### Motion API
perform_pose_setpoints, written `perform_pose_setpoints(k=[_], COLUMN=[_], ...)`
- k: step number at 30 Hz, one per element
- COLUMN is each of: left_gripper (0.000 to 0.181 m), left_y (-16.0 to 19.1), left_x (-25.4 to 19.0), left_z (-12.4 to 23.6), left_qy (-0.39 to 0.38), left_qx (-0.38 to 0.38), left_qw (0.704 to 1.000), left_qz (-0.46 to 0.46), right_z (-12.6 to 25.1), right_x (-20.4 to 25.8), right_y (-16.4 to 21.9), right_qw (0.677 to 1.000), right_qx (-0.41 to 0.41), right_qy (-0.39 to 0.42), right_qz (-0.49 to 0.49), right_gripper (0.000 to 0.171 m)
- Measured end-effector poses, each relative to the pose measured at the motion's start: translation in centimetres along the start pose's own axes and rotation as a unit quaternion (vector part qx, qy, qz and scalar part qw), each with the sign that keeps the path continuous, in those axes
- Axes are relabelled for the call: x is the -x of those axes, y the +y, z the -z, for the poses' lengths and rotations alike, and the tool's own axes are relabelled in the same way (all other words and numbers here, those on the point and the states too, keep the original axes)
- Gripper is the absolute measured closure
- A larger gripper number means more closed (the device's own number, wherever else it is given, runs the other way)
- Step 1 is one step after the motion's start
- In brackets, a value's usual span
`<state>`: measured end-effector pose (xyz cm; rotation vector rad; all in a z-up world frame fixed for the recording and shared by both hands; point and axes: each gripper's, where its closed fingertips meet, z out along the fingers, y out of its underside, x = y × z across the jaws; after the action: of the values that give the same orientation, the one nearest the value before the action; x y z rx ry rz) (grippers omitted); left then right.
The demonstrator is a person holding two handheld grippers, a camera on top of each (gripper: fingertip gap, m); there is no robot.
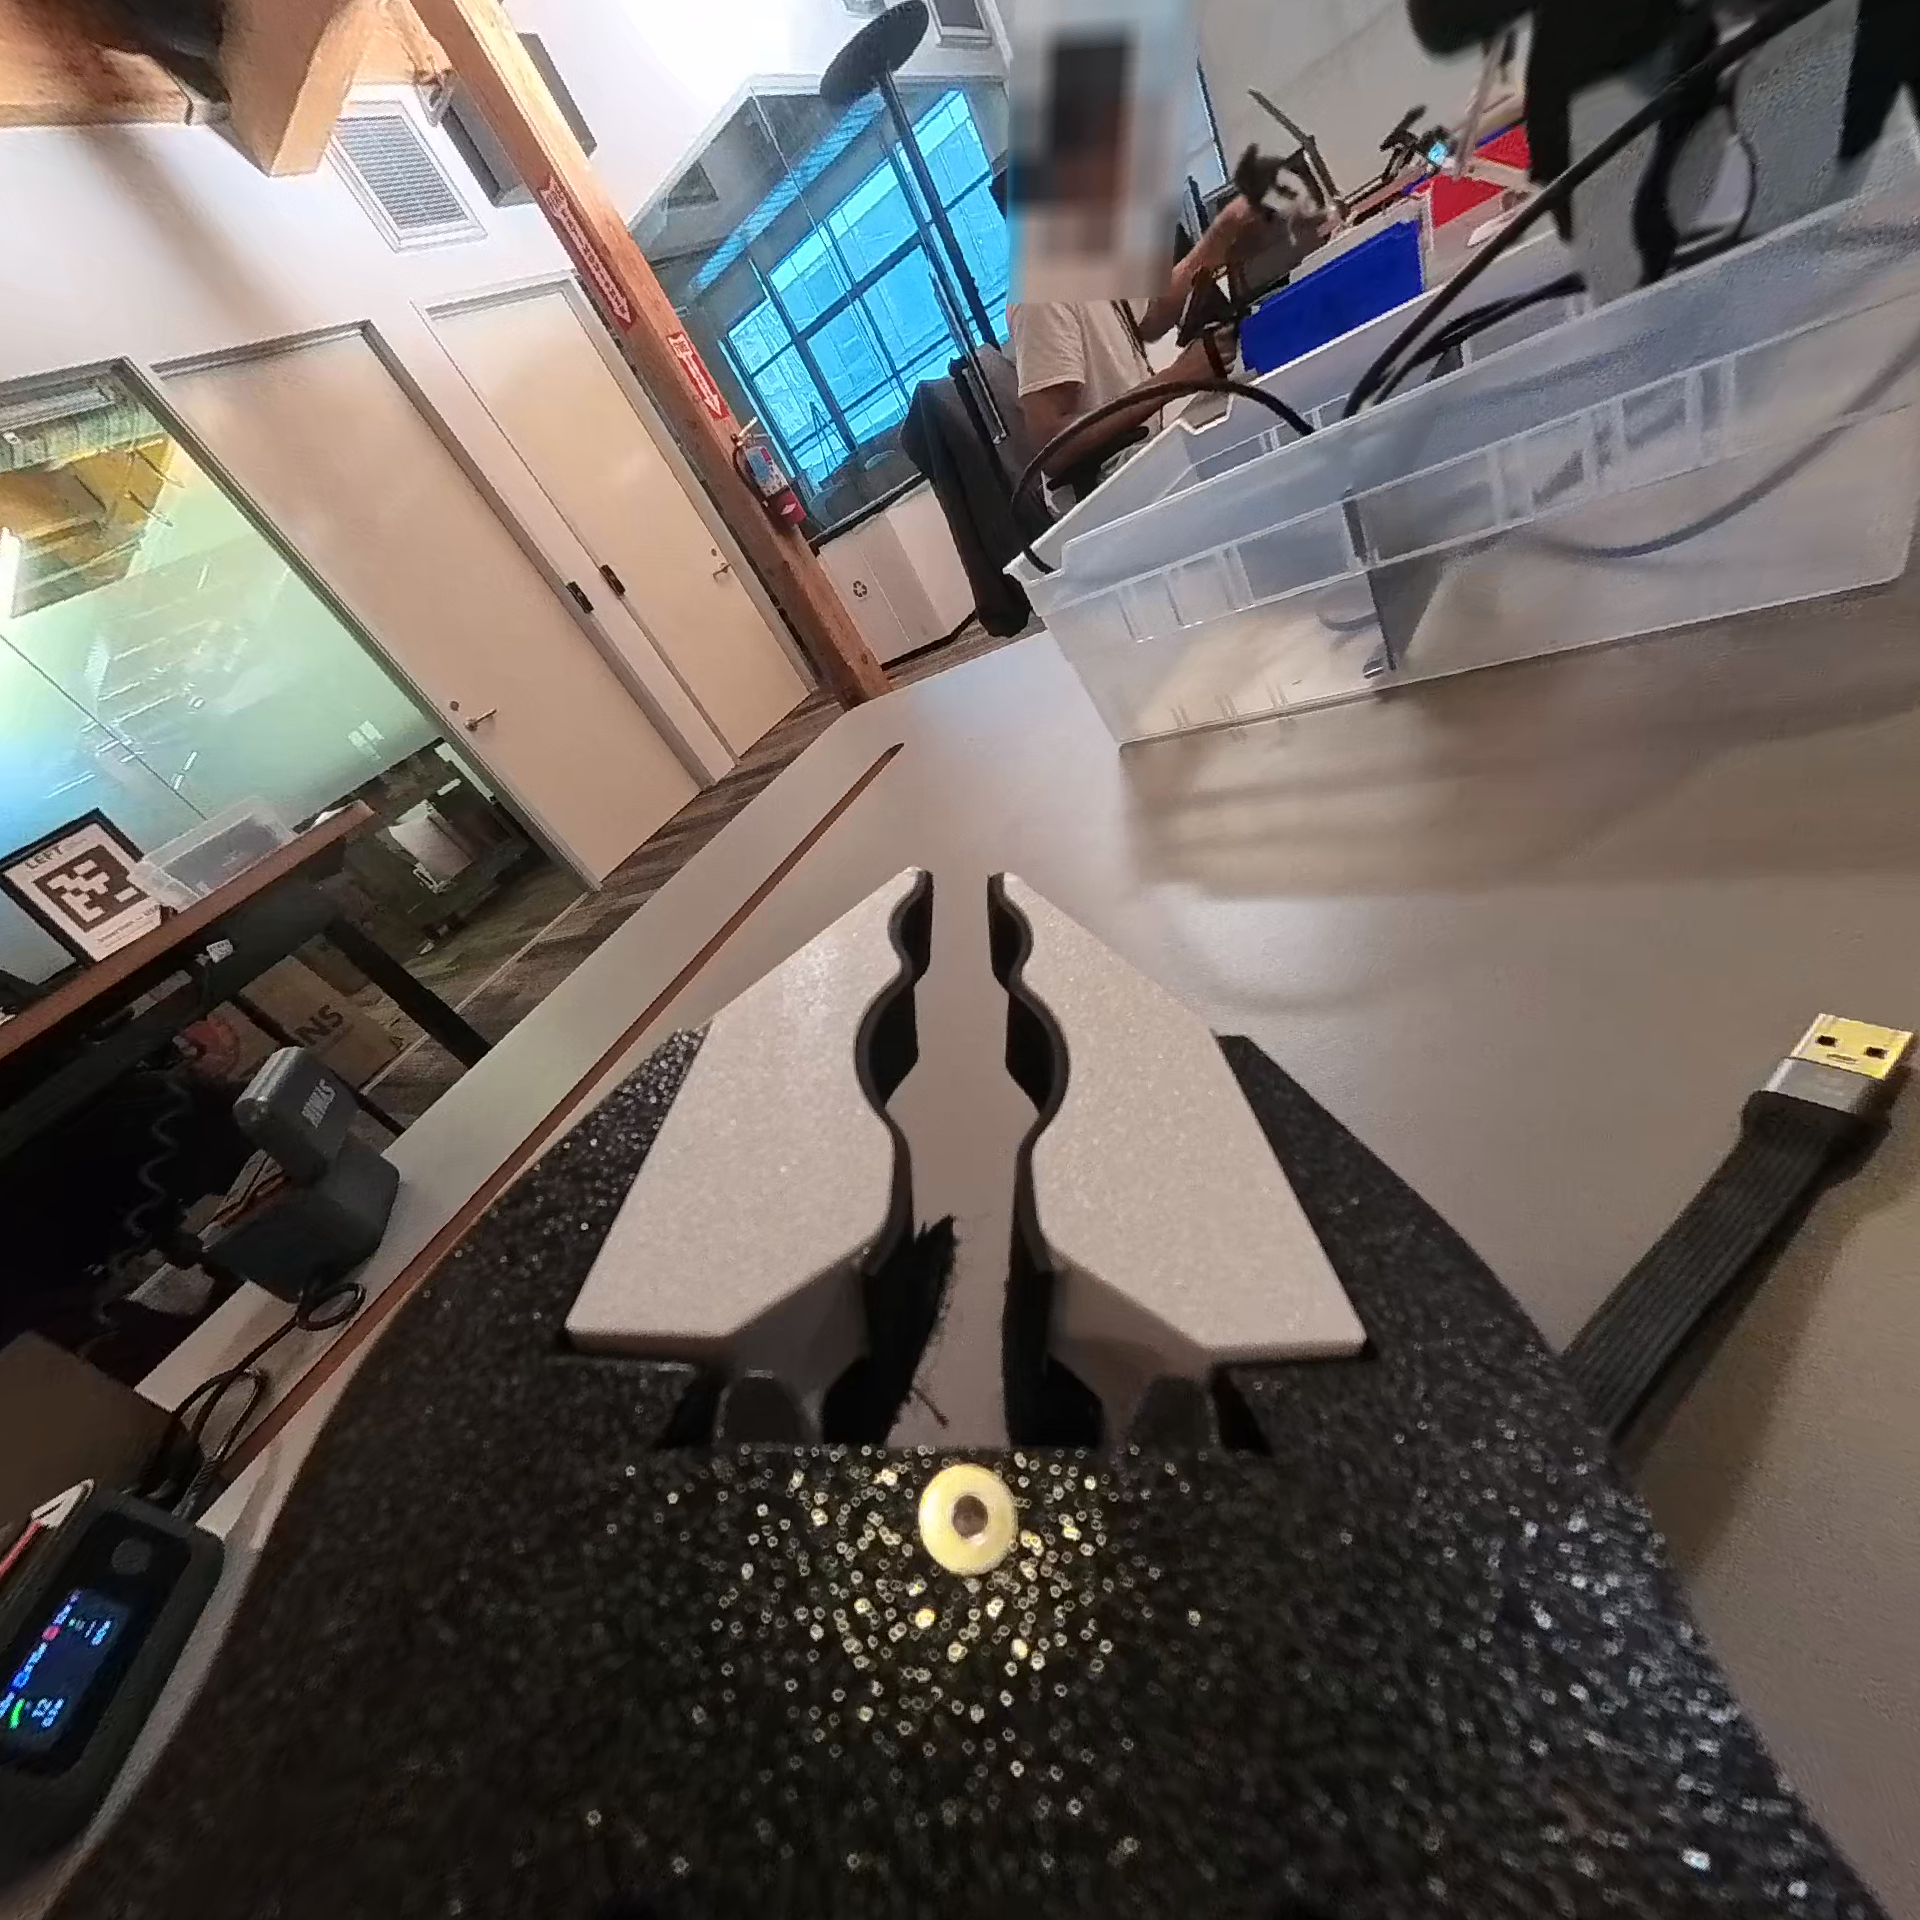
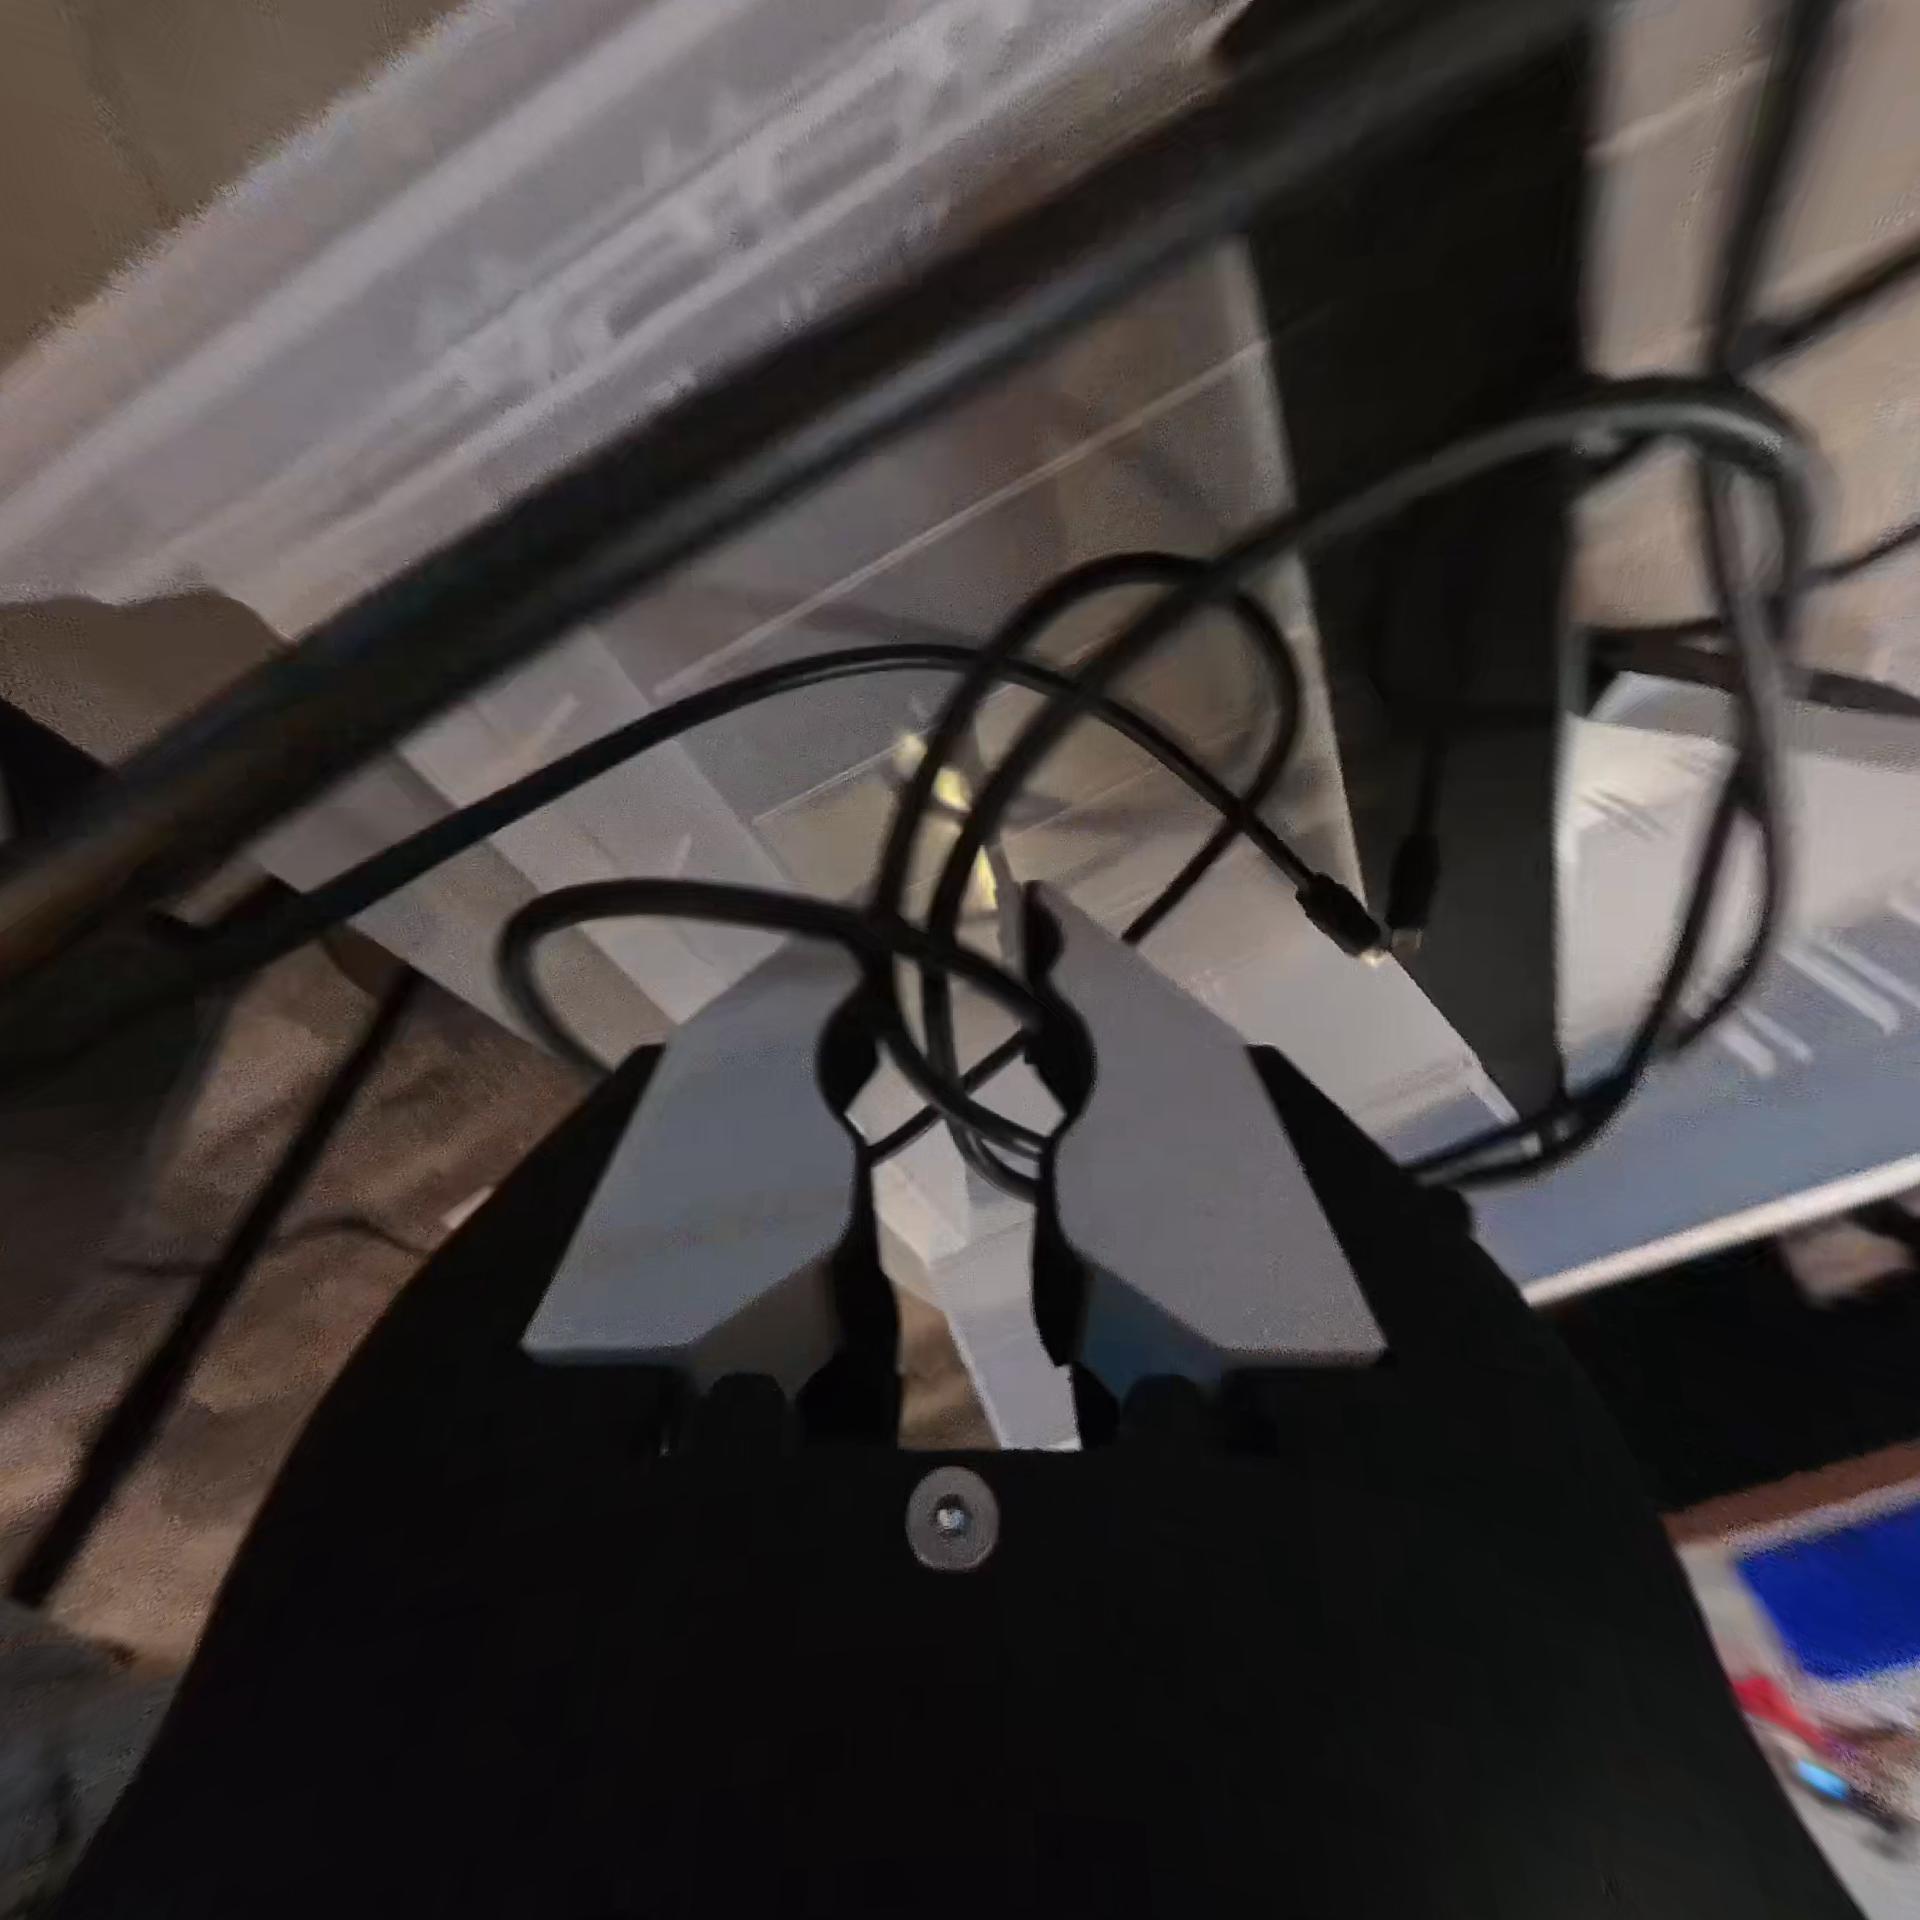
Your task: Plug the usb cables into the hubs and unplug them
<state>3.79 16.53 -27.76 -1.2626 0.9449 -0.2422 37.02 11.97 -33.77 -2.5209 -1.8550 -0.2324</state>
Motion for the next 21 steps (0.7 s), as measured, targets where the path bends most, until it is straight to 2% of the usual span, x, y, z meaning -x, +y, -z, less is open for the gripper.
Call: perform_pose_setpoints(k=[2, 4, 7, 9, 11, 13, 14, 16, 19, 21], left_gripper=[0.173, 0.173, 0.173, 0.173, 0.173, 0.173, 0.174, 0.174, 0.174, 0.174], left_y=[0.0, 0.0, 0.0, 0.0, 0.0, -0.1, -0.3, -0.7, -1.2, -1.2], left_x=[0.0, 0.0, 0.1, 0.2, 0.3, 0.7, 0.9, 1.6, 2.7, 3.2], left_z=[0.0, -0.1, 0.0, 0.0, 0.0, 0.2, 0.4, 0.9, 1.8, 2.2], left_qy=[0.001, 0.001, -0.002, -0.004, -0.007, -0.016, -0.022, -0.040, -0.067, -0.075], left_qx=[0.000, 0.000, -0.001, -0.002, -0.003, -0.005, -0.009, -0.018, -0.032, -0.036], left_qw=[1.000, 1.000, 1.000, 1.000, 1.000, 1.000, 1.000, 0.999, 0.997, 0.996], left_qz=[0.001, 0.001, 0.002, 0.004, 0.006, 0.004, 0.003, 0.002, 0.007, 0.018], right_z=[2.5, 5.3, 11.0, 16.1, 20.6, 22.6, 22.0, 18.6, 12.1, 8.9], right_x=[-0.8, -2.2, -4.8, -5.3, -2.1, 3.4, 5.9, 10.2, 13.5, 15.0], right_y=[-0.1, 0.6, 2.0, 1.3, -3.1, -8.9, -11.5, -16.4, -22.7, -26.5], right_qw=[0.998, 0.993, 0.973, 0.939, 0.897, 0.858, 0.851, 0.856, 0.876, 0.882], right_qx=[-0.039, -0.066, -0.115, -0.194, -0.344, -0.467, -0.494, -0.501, -0.474, -0.467], right_qy=[0.004, 0.036, 0.152, 0.234, 0.245, 0.196, 0.169, 0.125, 0.084, 0.021], right_qz=[-0.052, -0.095, -0.131, -0.159, -0.133, -0.084, -0.064, -0.021, 0.038, 0.048], right_gripper=[0.117, 0.100, 0.099, 0.107, 0.124, 0.128, 0.129, 0.131, 0.135, 0.138])
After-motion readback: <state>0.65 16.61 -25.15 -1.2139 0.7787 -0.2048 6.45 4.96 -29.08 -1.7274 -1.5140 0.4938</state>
